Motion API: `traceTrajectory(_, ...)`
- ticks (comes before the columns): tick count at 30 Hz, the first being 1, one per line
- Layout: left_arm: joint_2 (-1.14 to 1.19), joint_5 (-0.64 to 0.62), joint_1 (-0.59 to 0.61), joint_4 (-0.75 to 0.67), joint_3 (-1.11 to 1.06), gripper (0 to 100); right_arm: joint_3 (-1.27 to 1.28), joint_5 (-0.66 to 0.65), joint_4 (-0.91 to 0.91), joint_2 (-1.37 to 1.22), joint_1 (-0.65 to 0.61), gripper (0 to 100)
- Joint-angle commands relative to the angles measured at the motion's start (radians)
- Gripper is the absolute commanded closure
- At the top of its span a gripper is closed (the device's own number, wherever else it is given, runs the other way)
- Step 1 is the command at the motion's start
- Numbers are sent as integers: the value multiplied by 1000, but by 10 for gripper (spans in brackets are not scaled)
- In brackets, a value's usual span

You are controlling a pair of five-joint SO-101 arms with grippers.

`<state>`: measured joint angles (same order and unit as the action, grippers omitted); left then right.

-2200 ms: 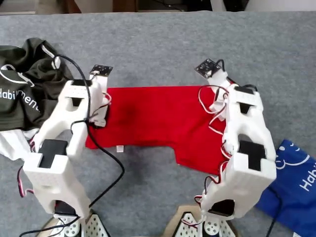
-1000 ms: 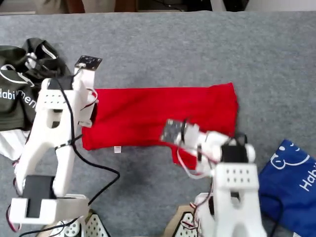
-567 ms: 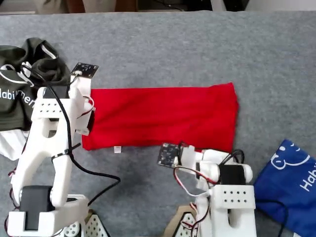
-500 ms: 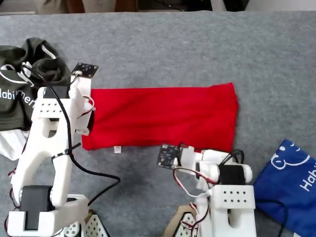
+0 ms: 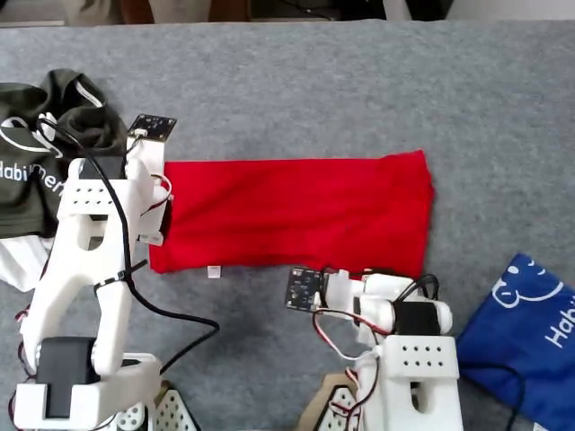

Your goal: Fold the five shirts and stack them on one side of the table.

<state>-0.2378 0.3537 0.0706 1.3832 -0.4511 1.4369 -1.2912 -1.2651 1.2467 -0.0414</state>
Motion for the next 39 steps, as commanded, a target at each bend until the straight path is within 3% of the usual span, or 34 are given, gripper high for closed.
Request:
traceTrajectory(1, -35, -9, 11, 5, -2, 981, 84, -6, 11, 2, -15, 782)
traceTrajectory(15, -33, -9, 11, 5, -2, 981, 130, -21, 44, -21, -15, 783)
traceTrajectory(28, -33, -9, 12, 5, -2, 981, -108, -20, 152, -610, -8, 797)
traceTrajectory(39, -33, -8, 14, 6, -2, 981, -107, -18, 236, -641, -7, 850)
